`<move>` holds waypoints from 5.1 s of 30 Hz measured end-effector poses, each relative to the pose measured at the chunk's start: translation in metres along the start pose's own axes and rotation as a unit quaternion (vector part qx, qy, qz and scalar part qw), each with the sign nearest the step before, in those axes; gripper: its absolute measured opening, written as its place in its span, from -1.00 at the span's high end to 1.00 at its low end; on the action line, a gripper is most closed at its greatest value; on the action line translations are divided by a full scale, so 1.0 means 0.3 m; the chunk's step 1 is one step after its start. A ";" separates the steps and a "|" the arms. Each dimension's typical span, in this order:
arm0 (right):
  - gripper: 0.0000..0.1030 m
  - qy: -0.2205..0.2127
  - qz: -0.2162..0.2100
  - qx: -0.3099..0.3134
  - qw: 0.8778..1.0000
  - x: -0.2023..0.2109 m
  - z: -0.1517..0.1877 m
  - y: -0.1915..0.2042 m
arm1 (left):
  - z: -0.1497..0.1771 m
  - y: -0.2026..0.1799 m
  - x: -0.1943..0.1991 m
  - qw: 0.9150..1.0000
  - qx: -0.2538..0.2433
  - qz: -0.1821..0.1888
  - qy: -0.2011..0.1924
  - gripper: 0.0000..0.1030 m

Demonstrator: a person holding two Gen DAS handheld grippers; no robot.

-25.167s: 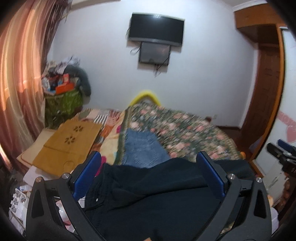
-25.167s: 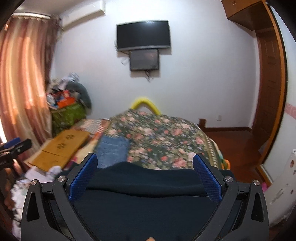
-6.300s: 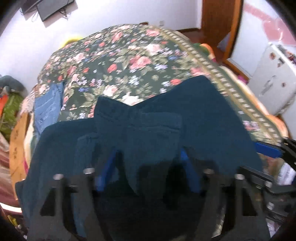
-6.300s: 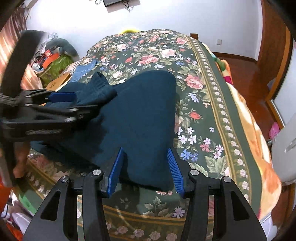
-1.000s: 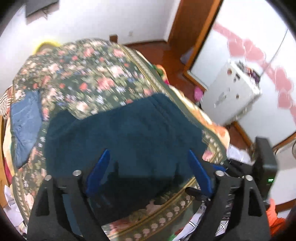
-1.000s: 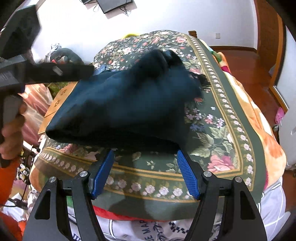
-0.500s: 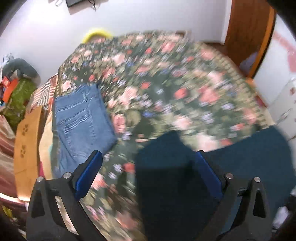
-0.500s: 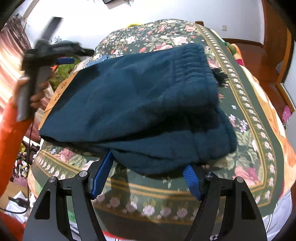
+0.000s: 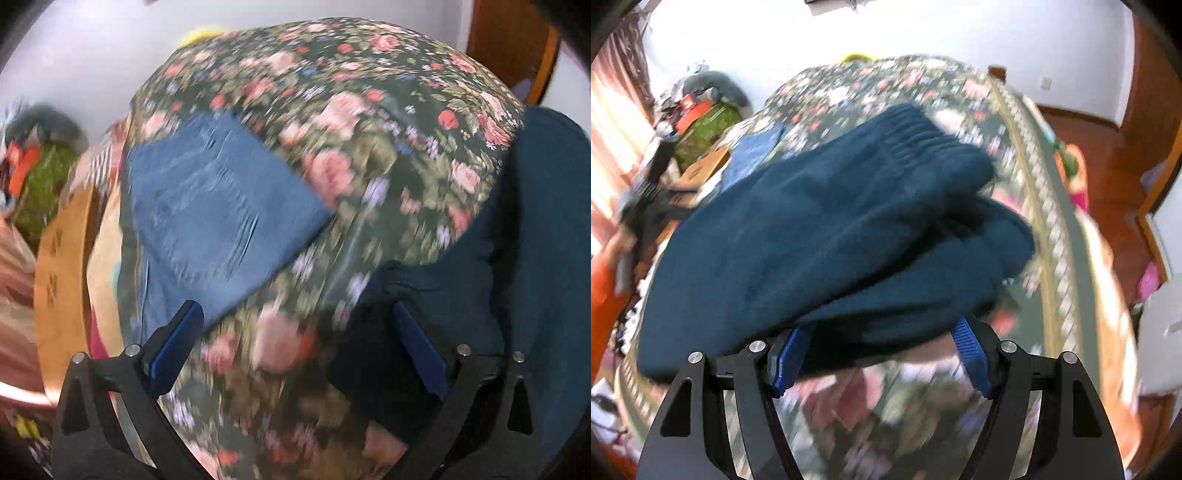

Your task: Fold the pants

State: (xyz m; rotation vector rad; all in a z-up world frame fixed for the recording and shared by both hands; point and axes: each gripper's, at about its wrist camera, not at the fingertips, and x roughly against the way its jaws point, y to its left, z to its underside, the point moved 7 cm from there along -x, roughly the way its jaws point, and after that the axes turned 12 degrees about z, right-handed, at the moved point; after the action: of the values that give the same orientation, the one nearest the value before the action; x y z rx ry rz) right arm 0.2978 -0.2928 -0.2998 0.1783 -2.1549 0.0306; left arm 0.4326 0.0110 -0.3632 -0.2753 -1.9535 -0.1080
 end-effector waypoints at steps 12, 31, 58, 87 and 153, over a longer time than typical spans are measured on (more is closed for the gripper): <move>-0.36 -0.038 0.011 -0.016 0.999 0.135 -0.030 -0.007 | 0.313 -0.123 0.209 0.998 0.057 0.017 -0.020 -1.00; -0.33 0.010 -0.035 0.034 0.999 0.111 0.143 0.178 | 0.181 -0.197 0.417 0.992 0.053 0.048 -0.103 -0.95; 0.66 -0.069 -0.053 0.007 0.996 -0.212 -0.359 0.033 | -0.398 -0.383 -0.069 0.990 -0.073 0.116 -0.026 -0.11; -0.27 -0.099 0.000 -0.005 0.995 0.052 -0.321 -0.025 | -0.333 -0.368 0.231 0.988 -0.054 0.086 -0.115 -0.64; 0.45 -0.172 -0.177 0.124 0.961 0.237 -0.598 0.727 | -0.219 0.127 0.666 0.971 0.009 0.092 -0.223 0.39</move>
State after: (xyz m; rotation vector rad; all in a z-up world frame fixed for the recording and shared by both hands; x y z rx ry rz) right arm 0.3766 -0.0692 -0.1307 0.7620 -2.4274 0.0660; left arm 0.4275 0.0627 -0.1559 -0.5006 -2.3599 0.1022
